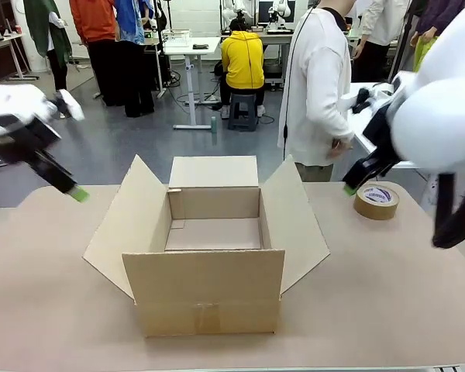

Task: Wrap the clocks to prevent damage.
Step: Open the side flaps of the Package Box.

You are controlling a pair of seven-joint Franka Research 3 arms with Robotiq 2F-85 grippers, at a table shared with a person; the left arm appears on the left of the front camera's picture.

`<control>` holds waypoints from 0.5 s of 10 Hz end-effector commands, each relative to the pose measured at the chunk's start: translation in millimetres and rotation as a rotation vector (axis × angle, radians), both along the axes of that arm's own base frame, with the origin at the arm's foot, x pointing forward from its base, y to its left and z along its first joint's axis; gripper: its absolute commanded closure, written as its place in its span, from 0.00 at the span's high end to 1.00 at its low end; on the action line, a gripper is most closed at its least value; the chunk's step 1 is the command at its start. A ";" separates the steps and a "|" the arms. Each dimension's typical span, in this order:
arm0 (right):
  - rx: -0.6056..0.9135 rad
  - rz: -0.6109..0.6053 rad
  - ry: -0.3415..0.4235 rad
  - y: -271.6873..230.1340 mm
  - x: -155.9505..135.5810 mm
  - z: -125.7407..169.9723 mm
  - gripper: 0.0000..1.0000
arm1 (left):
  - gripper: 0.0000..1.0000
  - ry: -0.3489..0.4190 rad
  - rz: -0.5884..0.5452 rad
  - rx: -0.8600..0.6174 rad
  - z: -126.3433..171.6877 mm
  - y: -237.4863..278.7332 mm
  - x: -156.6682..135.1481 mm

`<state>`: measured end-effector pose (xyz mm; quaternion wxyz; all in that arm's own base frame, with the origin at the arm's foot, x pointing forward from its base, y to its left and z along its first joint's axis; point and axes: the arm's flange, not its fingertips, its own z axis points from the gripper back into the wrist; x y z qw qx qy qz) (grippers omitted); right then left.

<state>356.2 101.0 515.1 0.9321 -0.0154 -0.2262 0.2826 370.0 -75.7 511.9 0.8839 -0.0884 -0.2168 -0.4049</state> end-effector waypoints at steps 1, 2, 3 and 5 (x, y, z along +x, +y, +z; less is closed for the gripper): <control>-0.085 0.035 0.011 -3.0 -28.3 45.7 1.00 | 1.00 -0.026 -0.002 0.096 44.2 13.7 -16.6; -0.089 0.029 -0.010 -2.7 -43.8 67.6 1.00 | 1.00 -0.034 -0.010 0.116 72.3 17.4 -22.4; -0.111 0.019 -0.017 -3.1 -53.9 77.8 1.00 | 1.00 -0.058 0.016 0.133 86.2 18.2 -30.1; -0.053 0.007 0.001 -6.0 -34.8 55.9 1.00 | 1.00 -0.043 0.002 0.101 80.9 24.3 -27.8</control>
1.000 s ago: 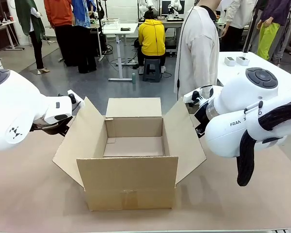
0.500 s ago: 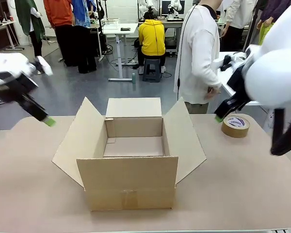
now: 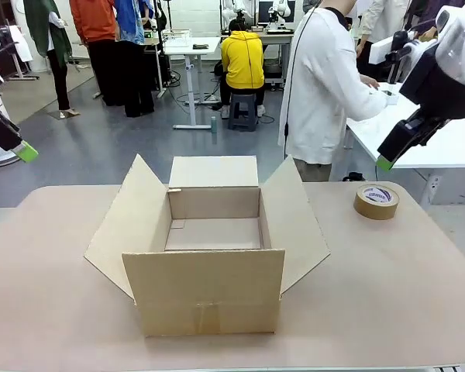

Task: Wrap the clocks to prevent damage.
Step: Open the side flaps of the Package Box.

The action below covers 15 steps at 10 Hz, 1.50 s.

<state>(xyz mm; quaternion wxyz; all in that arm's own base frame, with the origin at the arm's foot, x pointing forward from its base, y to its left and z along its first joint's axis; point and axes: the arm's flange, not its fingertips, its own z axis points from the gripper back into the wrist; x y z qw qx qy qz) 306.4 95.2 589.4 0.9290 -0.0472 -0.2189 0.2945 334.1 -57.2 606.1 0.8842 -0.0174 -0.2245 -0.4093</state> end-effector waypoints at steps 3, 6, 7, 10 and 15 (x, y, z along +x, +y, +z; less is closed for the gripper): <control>0.001 -0.002 0.010 -0.3 5.8 -8.2 1.00 | 1.00 0.010 -0.001 -0.001 -4.0 2.0 2.5; 0.494 0.487 0.111 -82.4 46.8 3.2 1.00 | 1.00 0.255 -0.589 -0.354 14.4 51.3 47.6; 0.582 0.577 0.103 -100.2 56.6 2.8 1.00 | 1.00 0.260 -0.694 -0.435 16.3 64.1 54.9; 0.735 0.634 0.059 -141.1 81.6 -5.6 1.00 | 1.00 0.168 -0.782 -0.581 11.3 109.7 76.1; 0.690 0.658 -0.023 -155.0 80.9 -22.9 1.00 | 1.00 0.053 -0.664 -0.576 -7.8 143.9 60.1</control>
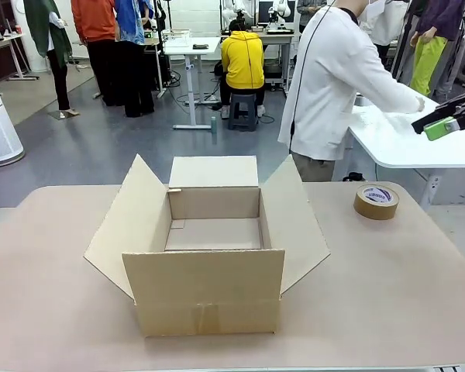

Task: Wrap the clocks to prevent damage.
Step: Open the side flaps of the Package Box.

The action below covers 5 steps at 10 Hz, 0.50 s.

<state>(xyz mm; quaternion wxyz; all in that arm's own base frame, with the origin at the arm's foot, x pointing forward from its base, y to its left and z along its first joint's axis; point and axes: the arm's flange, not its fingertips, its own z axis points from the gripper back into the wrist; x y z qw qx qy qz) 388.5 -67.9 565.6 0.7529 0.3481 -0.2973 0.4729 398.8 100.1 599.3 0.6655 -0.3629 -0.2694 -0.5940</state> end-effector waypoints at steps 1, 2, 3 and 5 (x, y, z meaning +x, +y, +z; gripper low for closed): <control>-0.014 0.000 -0.077 8.6 -2.1 -0.5 1.00 | 1.00 -0.070 0.074 0.005 -3.9 -15.7 -12.9; -0.022 0.002 -0.084 9.6 -3.7 -1.3 1.00 | 1.00 -0.079 0.093 0.018 -5.4 -16.8 -17.4; -0.024 0.001 -0.091 10.7 -4.4 -1.2 1.00 | 1.00 -0.081 0.100 0.019 -4.2 -16.4 -14.6; -0.061 0.028 -0.130 12.7 -9.3 -0.8 0.41 | 0.45 -0.095 0.110 0.023 -5.5 -17.7 -14.1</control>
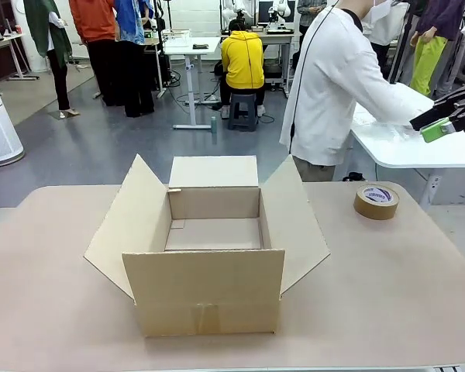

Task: Wrap the clocks to prevent damage.
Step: Open the side flaps of the Package Box.

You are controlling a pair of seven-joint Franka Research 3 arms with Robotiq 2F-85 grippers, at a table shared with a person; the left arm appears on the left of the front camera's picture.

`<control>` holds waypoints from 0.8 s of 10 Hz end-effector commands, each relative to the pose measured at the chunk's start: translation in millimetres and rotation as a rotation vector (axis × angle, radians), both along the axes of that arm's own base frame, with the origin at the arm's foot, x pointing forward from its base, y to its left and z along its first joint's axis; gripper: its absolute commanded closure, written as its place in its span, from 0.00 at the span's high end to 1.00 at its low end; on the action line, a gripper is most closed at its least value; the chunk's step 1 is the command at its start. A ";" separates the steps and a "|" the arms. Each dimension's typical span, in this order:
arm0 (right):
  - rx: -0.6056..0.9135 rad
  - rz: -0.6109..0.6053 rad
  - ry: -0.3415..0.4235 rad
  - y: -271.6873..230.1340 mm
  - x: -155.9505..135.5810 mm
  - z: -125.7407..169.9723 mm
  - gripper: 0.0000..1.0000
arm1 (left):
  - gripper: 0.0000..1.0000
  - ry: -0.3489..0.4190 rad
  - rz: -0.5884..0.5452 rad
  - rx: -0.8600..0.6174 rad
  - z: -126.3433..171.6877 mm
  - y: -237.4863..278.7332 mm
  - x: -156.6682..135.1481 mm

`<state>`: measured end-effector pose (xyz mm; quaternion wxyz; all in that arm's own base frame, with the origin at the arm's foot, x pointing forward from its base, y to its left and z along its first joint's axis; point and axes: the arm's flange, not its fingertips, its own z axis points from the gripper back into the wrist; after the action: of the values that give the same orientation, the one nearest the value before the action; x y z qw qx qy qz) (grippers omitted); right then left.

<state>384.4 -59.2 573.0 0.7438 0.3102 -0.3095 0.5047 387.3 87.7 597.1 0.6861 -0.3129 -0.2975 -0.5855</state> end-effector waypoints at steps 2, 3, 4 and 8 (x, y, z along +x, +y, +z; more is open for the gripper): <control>-0.013 0.009 -0.059 7.1 -9.0 -5.4 0.00 | 0.00 -0.024 0.022 -0.014 -3.5 -2.6 -3.0; -0.019 0.008 -0.062 9.6 -9.9 -4.8 0.00 | 0.00 -0.023 0.019 -0.013 -2.3 -2.8 -0.3; -0.026 0.012 -0.063 11.3 -10.9 -5.0 0.00 | 0.00 -0.025 0.017 -0.012 -3.1 -2.8 -1.5; -0.047 0.000 -0.051 12.4 -12.8 -5.6 0.00 | 0.00 -0.027 0.020 -0.004 -2.9 -2.1 -1.9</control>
<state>375.3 -48.8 574.1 0.7385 0.2912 -0.3133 0.5212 386.0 87.2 595.1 0.6879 -0.3099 -0.3005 -0.5834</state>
